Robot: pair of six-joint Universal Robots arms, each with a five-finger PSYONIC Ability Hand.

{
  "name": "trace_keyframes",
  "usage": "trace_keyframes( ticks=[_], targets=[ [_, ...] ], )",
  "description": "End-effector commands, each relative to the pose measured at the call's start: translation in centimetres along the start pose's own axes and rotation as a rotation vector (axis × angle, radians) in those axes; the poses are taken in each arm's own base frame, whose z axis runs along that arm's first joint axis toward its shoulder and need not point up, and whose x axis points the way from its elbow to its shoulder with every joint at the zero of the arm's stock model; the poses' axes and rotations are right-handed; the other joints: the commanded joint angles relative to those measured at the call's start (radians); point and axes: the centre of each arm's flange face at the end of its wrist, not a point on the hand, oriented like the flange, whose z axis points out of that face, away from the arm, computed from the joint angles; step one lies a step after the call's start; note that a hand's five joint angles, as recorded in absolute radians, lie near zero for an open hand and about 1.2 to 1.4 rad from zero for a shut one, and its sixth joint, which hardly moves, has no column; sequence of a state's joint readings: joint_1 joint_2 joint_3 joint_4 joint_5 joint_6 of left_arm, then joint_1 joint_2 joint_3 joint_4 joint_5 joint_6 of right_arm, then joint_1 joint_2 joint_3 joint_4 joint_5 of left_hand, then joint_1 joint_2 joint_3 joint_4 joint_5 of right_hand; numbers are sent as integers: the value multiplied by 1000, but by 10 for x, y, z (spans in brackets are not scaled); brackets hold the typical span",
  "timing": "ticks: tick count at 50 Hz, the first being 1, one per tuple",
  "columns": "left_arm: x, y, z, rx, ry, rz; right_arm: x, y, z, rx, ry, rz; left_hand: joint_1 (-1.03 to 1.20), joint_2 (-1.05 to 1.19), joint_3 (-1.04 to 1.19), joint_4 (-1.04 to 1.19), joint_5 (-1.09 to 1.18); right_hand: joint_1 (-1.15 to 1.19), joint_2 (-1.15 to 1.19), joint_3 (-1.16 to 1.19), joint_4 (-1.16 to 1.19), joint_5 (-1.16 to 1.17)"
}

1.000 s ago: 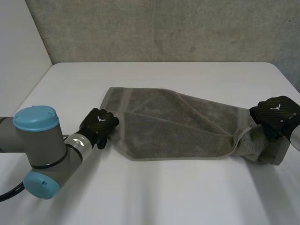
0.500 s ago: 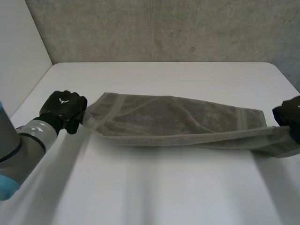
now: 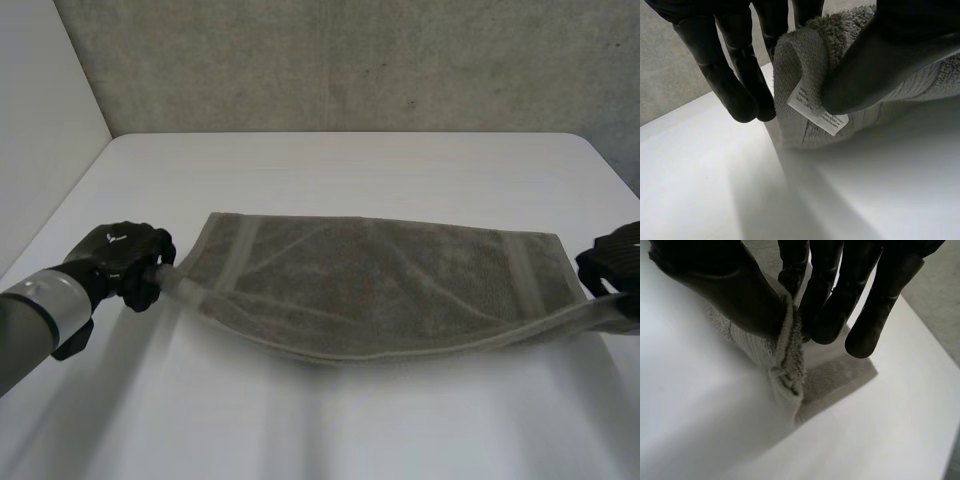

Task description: Fold the towel.

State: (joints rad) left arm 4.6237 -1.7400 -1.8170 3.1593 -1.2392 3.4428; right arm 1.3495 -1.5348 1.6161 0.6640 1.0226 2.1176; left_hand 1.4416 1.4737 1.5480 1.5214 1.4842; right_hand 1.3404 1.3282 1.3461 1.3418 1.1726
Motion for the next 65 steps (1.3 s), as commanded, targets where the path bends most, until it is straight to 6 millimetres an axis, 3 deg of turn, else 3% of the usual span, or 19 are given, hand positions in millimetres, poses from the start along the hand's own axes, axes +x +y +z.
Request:
trace_keyframes(
  ticks=[1, 3, 5, 6, 8, 11, 13, 24, 40, 53, 65],
  targets=[
    [4, -2, 36, 10, 41, -26, 0, -8, 47, 25, -82, 41, -45, -77, -152, -125, -262, 56, 68, 50, 54, 49],
    [4, -2, 47, 12, 39, -37, 3, -10, 57, 28, -79, 60, -45, -77, -152, -125, -262, 56, 68, 50, 54, 49],
    [-2, -2, 70, 13, 0, -56, 9, -10, 80, 28, -64, 97, -45, -77, -152, -125, -262, 56, 68, 50, 54, 49],
    [-2, -2, 70, 13, 0, -56, 9, -10, 80, 28, -64, 97, -45, -77, -152, -125, -262, 56, 68, 50, 54, 49],
    [-8, 3, 94, 5, -40, -74, 12, -14, 106, 60, -32, 121, -45, -77, -152, -125, -262, 56, 68, 50, 54, 49],
    [-9, 4, 105, 10, -52, -74, 15, -16, 118, 81, -7, 138, -45, -77, -152, -125, -262, 56, 68, 50, 54, 49],
    [-12, 7, 124, 17, -67, -83, 21, -14, 141, 109, 63, 189, -45, -77, -152, -125, -262, 56, 68, 50, 54, 49],
    [-2, 12, 159, 46, -109, -74, 25, -12, 187, 235, 250, 260, -45, -77, -152, -125, -262, 56, 68, 50, 54, 49],
    [10, 8, 177, 125, -119, -49, 19, -6, 213, 269, 347, 266, -45, -77, -152, -125, -262, 56, 68, 50, 54, 49],
    [1, -3, 185, 192, -211, -48, 30, -15, 216, 352, 417, 262, -45, -77, -152, -125, -262, 56, 68, 50, 54, 49],
    [5, -5, 187, 206, -203, -43, 32, -16, 221, 399, 441, 290, -45, -77, -152, -125, -262, 56, 68, 50, 54, 49]
  ],
)
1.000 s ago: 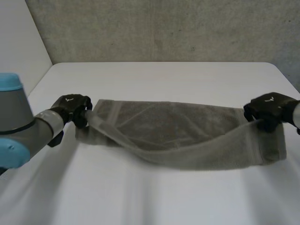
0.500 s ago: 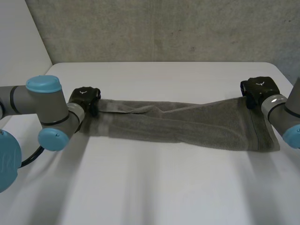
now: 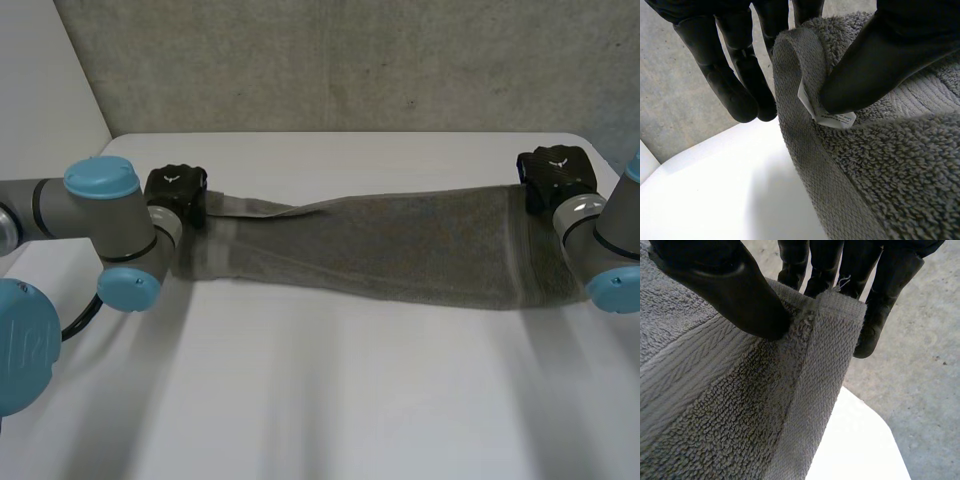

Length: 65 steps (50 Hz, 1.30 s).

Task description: Fold the towel.

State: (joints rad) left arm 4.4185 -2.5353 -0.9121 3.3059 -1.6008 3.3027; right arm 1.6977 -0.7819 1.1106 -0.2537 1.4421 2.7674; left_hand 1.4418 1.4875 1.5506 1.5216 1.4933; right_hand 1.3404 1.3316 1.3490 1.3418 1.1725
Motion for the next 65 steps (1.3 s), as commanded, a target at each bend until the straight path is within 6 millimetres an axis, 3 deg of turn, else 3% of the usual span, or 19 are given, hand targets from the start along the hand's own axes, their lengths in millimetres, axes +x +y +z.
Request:
trace_keyframes(
  ticks=[1, 3, 4, 5, 6, 7, 8, 9, 16, 20, 25, 31, 36, 44, 53, 55, 61, 65],
  targets=[
    [7, 0, 0, 3, 16, 5, -1, 3, 3, 8, 12, 11, -46, -91, -154, -125, -272, 56, 65, 47, 54, 49],
    [9, 2, -2, -2, 23, 7, -6, 4, 2, 2, 3, 9, -92, -138, -201, -172, -318, 45, 54, 37, 44, 39],
    [11, 3, -3, -6, 29, 11, -6, 4, 2, 2, 3, 9, -519, -565, -628, -599, -745, 45, 54, 37, 44, 39],
    [11, 3, -3, -6, 29, 11, -8, 4, 1, 0, -1, 6, -524, -569, -632, -603, -750, -306, -298, -315, -308, -313],
    [11, 6, -4, -14, 22, 15, -9, 4, 0, -4, -2, 2, -942, -988, -1051, -1022, -1168, -755, -746, -763, -756, -761],
    [13, 7, -5, -20, 25, 18, -9, 5, 0, -4, -2, 2, -1193, -1239, -1302, -1273, -1419, -759, -750, -768, -761, -766],
    [13, 7, -5, -20, 25, 18, -9, 6, 0, -10, 0, 1, -1196, -1242, -1305, -1276, -1422, -1102, -1093, -1111, -1104, -1109],
    [13, 8, -6, -23, 25, 22, -9, 6, 0, -10, 0, 1, -1266, -1311, -1375, -1346, -1492, -1106, -1097, -1114, -1107, -1112],
    [12, 3, -9, -23, 23, 39, -4, 4, -4, -35, 14, 5, -1266, -1312, -1375, -1346, -1492, -1166, -1157, -1174, -1167, -1172],
    [5, -11, -19, -14, 9, 40, 1, -6, -8, -23, 24, 4, -1264, -1309, -1372, -1343, -1490, -1166, -1157, -1174, -1167, -1172],
    [0, -21, -36, -23, 10, 42, 13, -45, -34, 32, 35, -1, -1234, -1280, -1343, -1314, -1460, -1166, -1157, -1174, -1167, -1172],
    [4, -22, -65, -62, 60, 92, 17, -52, -57, -11, 20, 2, -1211, -1256, -1319, -1290, -1437, -1166, -1157, -1174, -1167, -1172],
    [9, -8, -81, -95, 117, 201, 14, -35, -86, -160, -81, -22, -1202, -1248, -1311, -1282, -1428, -1068, -1059, -1076, -1069, -1074],
    [8, -1, -99, -120, 135, 252, 15, 1, -102, -290, -138, -92, -1187, -1233, -1296, -1267, -1413, -1050, -1041, -1058, -1051, -1057],
    [12, -6, -118, -105, 162, 249, 16, 29, -97, -332, -148, -103, -1187, -1233, -1296, -1267, -1413, -1029, -1021, -1038, -1031, -1036],
    [13, -5, -119, -101, 164, 250, 16, 40, -90, -325, -143, -104, -1187, -1233, -1296, -1267, -1413, -924, -915, -933, -926, -931],
    [13, -5, -121, -73, 155, 249, 17, 46, -81, -310, -140, -113, -1187, -1233, -1296, -1267, -1413, -853, -844, -862, -855, -860],
    [11, -5, -121, -74, 150, 248, 15, 54, -76, -324, -144, -120, -1187, -1233, -1296, -1267, -1413, -654, -646, -663, -656, -661]
  ],
)
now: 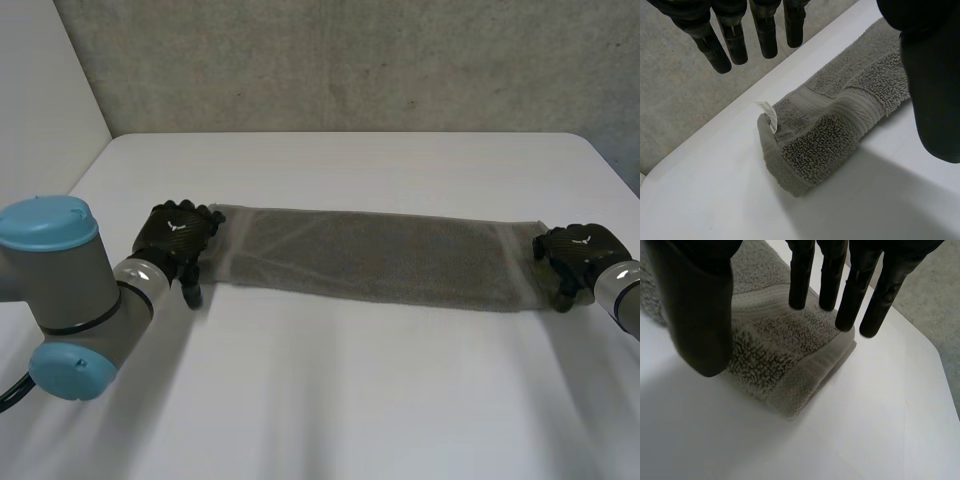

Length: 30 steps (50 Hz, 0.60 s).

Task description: Fold the towel.

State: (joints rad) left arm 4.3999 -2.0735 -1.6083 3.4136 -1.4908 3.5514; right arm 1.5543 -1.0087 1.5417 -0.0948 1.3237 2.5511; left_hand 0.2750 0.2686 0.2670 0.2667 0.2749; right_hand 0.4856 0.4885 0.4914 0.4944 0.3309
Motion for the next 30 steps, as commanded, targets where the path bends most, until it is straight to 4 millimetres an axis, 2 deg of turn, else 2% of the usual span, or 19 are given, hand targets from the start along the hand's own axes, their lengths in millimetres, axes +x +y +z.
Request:
trace_keyframes(
  ticks=[1, 2, 4, 5, 6, 7, 8, 10, 12, 19, 20, 21, 23, 24, 25, 26, 27, 29, 30],
  targets=[
    [-1, 1, 0, 10, -11, 0, -1, 8, 14, -6, -3, -9, -20, -14, -12, -12, -195, 277, 274, 271, 268, 257],
    [-1, 1, 0, 10, -11, -2, -1, 8, 14, -6, -3, -9, -20, -14, -12, -12, -195, 278, 275, 272, 269, 258],
    [-2, 1, 1, 12, -11, -5, 1, 8, 15, -6, 3, -11, -20, -14, -12, -12, -195, 484, 482, 479, 476, 465],
    [-2, 0, 1, 14, -12, -8, 1, 8, 15, -6, 3, -11, -20, -14, -12, -12, -195, 486, 483, 480, 477, 466],
    [-2, 0, 1, 14, -12, -8, 2, 9, 16, -13, 16, -12, -20, -14, -12, -12, -195, 791, 788, 785, 782, 771],
    [-2, 0, 1, 14, -12, -12, 2, 9, 16, -13, 16, -12, -20, -14, -12, -12, -195, 794, 791, 788, 785, 774],
    [-3, -1, 1, 17, -15, -17, 4, 10, 17, -11, 22, -10, -20, -14, -12, -12, -195, 909, 907, 904, 901, 890],
    [-3, -1, 1, 17, -15, -22, 10, 11, 18, -10, 42, 2, -20, -14, -12, -12, -195, 911, 908, 905, 902, 891],
    [-3, -1, 1, 16, -16, -26, 28, 13, 19, -3, 96, 10, -20, -14, -12, -12, -195, 911, 908, 905, 902, 891],
    [-8, -7, -2, 32, -29, -37, 52, 11, 15, -7, 155, -4, -20, -14, -12, -12, -195, 911, 908, 905, 902, 891],
    [-8, -7, -2, 32, -29, -37, 65, 14, 16, -13, 185, -18, -20, -14, -12, -12, -195, 911, 908, 905, 902, 891],
    [-9, -9, -3, 35, -30, -38, 65, 14, 16, -13, 185, -18, -20, -14, -12, -12, -195, 911, 908, 905, 902, 891],
    [-10, -10, -4, 39, -34, -38, 99, 20, 16, -36, 271, -60, -20, -14, -12, -12, -195, 911, 908, 905, 902, 891],
    [-11, -12, -6, 42, -38, -38, 99, 21, 16, -36, 272, -60, -23, -17, -15, -15, -198, 911, 908, 905, 902, 891],
    [-12, -12, -6, 42, -38, -38, 115, 21, 15, -50, 315, -94, -23, -17, -15, -15, -198, 911, 908, 905, 902, 891],
    [-13, -13, -7, 44, -42, -39, 115, 21, 15, -50, 316, -95, -23, -17, -15, -15, -198, 911, 908, 905, 902, 891],
    [-16, -13, -7, 44, -50, -41, 127, 21, 13, -67, 349, -131, -23, -17, -15, -15, -198, 911, 908, 905, 902, 891],
    [-20, -14, -7, 47, -59, -43, 134, 19, 13, -86, 372, -173, -23, -17, -15, -15, -198, 911, 908, 905, 902, 891],
    [-22, -16, -7, 53, -65, -43, 135, 10, 13, -80, 377, -191, -23, -17, -15, -15, -198, 911, 908, 905, 902, 891]
  ],
)
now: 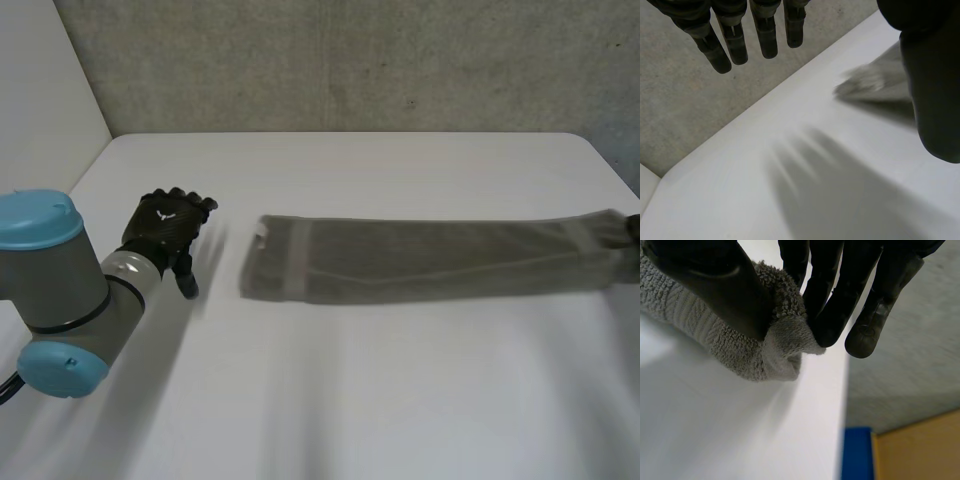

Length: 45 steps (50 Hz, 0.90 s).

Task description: Fold the towel.

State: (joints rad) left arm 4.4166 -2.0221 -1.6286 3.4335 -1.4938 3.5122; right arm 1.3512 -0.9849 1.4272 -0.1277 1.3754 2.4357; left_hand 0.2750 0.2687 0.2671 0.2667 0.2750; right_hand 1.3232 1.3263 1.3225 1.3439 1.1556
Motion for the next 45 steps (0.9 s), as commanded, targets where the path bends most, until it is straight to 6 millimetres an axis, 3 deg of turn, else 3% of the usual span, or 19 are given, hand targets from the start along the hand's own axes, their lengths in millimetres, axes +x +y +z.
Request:
trace_keyframes(
  ticks=[1, 4, 5, 6, 7, 9, 11, 12, 14, 17, 19, 25, 29, 30, 31, 33, 39, 41, 45],
  targets=[
    [-10, -6, -2, 14, -28, -4, 36, -6, 7, -30, 104, -125, -23, -17, -15, -15, -198, 73, 70, 74, 52, 66],
    [-15, -14, 0, 40, -41, -24, 9, -68, -6, 137, 63, -44, -29, -23, -21, -21, -204, 73, 70, 74, 52, 66],
    [-16, -18, 1, 54, -44, -38, 9, -68, -6, 138, 63, -44, -26, -20, -18, -18, -201, 73, 70, 74, 52, 66],
    [-16, -18, 1, 54, -44, -38, -9, -102, -20, 233, 28, 0, -26, -20, -18, -18, -201, 73, 70, 74, 52, 66],
    [-17, -23, 3, 67, -47, -53, -9, -102, -20, 234, 27, 1, -26, -20, -18, -18, -201, 73, 70, 74, 52, 66],
    [-17, -28, 4, 82, -48, -68, -35, -131, -36, 317, -34, 29, -26, -20, -18, -18, -201, 73, 70, 74, 52, 66],
    [-17, -32, 5, 95, -48, -85, -89, -167, -65, 437, -156, 37, -26, -20, -18, -18, -201, 73, 70, 74, 52, 66],
    [-17, -37, 6, 109, -49, -100, -90, -167, -65, 438, -156, 37, -26, -20, -18, -18, -201, 73, 70, 74, 52, 66],
    [-18, -39, 7, 117, -50, -116, -153, -178, -89, 521, -287, 5, -26, -20, -18, -18, -201, 73, 70, 74, 52, 66],
    [-16, -40, 7, 119, -43, -141, -184, -179, -100, 554, -349, -12, -26, -20, -18, -18, -201, 73, 70, 74, 52, 66],
    [-14, -42, 6, 125, -38, -148, -235, -171, -118, 582, -450, -46, -23, -17, -15, -15, -198, 73, 70, 74, 52, 66],
    [0, -40, 4, 119, -4, -141, -293, -148, -140, 586, -587, -119, -26, -20, -18, -18, -201, 73, 70, 74, 52, 66],
    [6, -41, 5, 124, 8, -138, -301, -145, -144, 604, -629, -138, -26, -20, -18, -18, -201, 1, -2, 2, -19, -6],
    [6, -41, 5, 124, 8, -138, -300, -146, -144, 609, -640, -136, -26, -20, -18, -18, -201, -470, -473, -469, -491, -477],
    [9, -42, 6, 129, 15, -137, -300, -146, -144, 609, -640, -136, -26, -20, -18, -18, -201, -475, -478, -474, -496, -482],
    [12, -45, 7, 137, 20, -137, -292, -151, -145, 613, -621, -124, -26, -20, -18, -18, -201, -1145, -1148, -1145, -1166, -1152],
    [23, -54, 8, 168, 46, -134, -264, -168, -159, 629, -611, -50, -23, -17, -15, -15, -198, -1149, -1152, -1148, -1169, -1156],
    [27, -57, 7, 176, 57, -134, -222, -170, -145, 591, -542, 53, -20, -14, -12, -12, -195, -1149, -1152, -1148, -1169, -1156],
    [45, -61, 4, 190, 100, -129, -192, -163, -134, 520, -492, 127, -20, -14, -12, -12, -195, -1149, -1152, -1148, -1169, -1156]
  ],
)
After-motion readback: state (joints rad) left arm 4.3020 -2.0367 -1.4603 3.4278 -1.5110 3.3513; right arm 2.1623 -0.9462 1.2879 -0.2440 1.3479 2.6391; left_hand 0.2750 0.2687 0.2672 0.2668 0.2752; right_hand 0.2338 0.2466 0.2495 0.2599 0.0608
